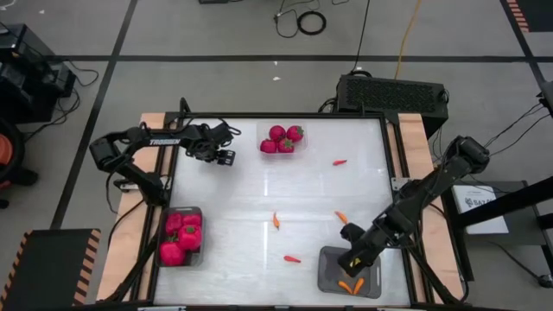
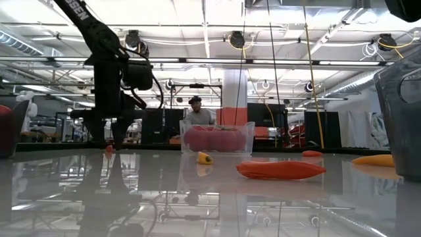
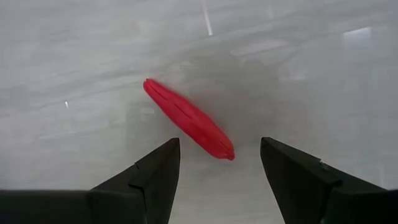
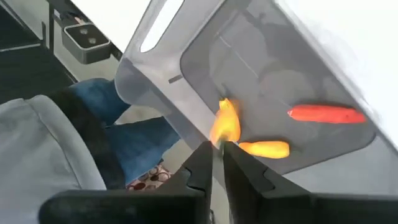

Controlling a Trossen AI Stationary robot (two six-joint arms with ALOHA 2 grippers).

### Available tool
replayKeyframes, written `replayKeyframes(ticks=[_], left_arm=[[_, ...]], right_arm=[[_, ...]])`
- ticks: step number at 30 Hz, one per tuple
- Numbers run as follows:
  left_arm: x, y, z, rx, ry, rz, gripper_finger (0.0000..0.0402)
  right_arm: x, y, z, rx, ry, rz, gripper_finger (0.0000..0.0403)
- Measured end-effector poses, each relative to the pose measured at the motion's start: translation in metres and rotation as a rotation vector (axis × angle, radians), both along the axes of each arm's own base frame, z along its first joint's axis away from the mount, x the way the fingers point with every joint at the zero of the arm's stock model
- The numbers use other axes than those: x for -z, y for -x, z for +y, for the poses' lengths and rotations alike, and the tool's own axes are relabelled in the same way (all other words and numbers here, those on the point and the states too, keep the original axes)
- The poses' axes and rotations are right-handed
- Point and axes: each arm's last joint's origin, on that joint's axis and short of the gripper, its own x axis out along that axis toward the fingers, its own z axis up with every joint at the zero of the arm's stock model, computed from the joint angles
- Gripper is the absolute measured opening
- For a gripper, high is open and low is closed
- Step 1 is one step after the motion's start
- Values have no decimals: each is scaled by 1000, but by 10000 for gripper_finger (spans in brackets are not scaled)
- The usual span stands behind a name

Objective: Sort produce into baskets
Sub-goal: Put the orange chili pepper into the right black bin

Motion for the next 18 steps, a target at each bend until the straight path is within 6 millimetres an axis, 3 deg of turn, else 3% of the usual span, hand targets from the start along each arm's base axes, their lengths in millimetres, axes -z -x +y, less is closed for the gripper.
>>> replayKeyframes(ticks=[7,12,18], left_arm=[[0,0,0,3,0,2,231],[0,0,0,6,0,3,231],[-1,-1,-2,102,23,-10,231]], right_arm=[[0,-2,1,-22,-10,-16,77],[-20,-14,-5,-30,-107,-207,91],[-36,-30,-25,13,-124,-373,86]])
